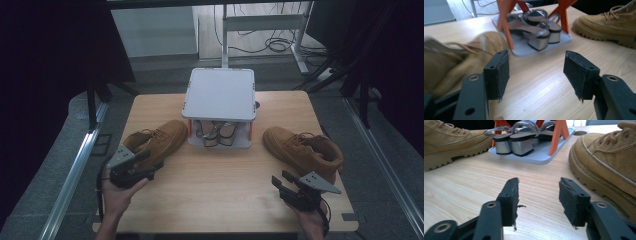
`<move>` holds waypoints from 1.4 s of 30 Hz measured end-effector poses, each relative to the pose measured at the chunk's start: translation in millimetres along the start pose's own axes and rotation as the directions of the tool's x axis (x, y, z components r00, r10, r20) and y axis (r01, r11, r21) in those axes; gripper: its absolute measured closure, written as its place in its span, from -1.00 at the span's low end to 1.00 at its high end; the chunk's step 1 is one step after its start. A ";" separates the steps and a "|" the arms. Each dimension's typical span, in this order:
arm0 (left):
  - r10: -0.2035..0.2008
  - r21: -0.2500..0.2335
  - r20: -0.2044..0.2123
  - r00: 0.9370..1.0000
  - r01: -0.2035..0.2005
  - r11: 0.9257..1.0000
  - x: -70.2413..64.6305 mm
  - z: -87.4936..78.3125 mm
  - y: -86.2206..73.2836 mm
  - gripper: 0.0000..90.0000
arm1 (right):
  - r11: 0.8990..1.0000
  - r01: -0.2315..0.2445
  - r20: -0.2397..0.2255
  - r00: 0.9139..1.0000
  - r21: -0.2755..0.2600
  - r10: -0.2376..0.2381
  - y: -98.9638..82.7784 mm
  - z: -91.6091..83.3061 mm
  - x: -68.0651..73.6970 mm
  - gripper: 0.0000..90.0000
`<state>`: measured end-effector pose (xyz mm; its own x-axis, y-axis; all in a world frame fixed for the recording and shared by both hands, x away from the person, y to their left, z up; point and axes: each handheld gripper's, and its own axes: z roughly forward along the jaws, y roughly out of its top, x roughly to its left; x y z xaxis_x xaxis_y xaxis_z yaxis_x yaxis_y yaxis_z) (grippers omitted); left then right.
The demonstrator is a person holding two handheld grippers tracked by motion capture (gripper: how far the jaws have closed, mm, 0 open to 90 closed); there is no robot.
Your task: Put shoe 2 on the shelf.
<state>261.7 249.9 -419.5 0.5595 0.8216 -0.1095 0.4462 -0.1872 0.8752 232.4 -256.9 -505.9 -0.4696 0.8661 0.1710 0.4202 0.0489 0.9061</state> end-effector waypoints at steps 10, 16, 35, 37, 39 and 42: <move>-0.063 -0.018 -0.112 0.992 0.061 0.998 58.1 -19.7 22.4 -0.15 | 1.000 0.000 0.000 1.000 0.010 0.000 -1.9 2.8 2.7 0.00; -0.093 0.009 -0.139 0.986 0.095 0.995 87.4 -12.1 30.0 -0.13 | 1.000 0.010 -0.009 1.000 0.028 -0.010 -4.3 5.9 3.6 0.00; -0.030 0.216 -0.147 0.989 0.062 0.974 117.5 36.2 20.6 0.12 | 0.998 0.012 -0.005 1.000 0.056 -0.012 -8.3 10.5 3.1 -0.01; -0.028 0.226 -0.134 0.991 0.058 0.972 118.2 36.9 21.3 0.18 | 0.998 0.013 -0.004 1.000 0.059 -0.013 -8.7 10.9 3.1 -0.01; -0.031 0.249 -0.113 0.993 0.059 0.967 118.8 38.2 22.0 0.23 | 0.998 0.014 -0.002 1.000 0.060 -0.014 -9.1 11.4 2.8 -0.01; -0.024 0.282 -0.099 0.995 0.051 0.958 117.9 40.1 23.7 0.28 | 0.998 0.012 -0.001 1.000 0.065 -0.012 -9.5 12.0 3.0 0.00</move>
<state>366.2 320.8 -430.6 0.4770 0.8750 -0.0830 0.6526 -0.2893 0.7003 236.3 -248.9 -518.6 -0.4753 0.8651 0.1605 0.4640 0.0914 0.8811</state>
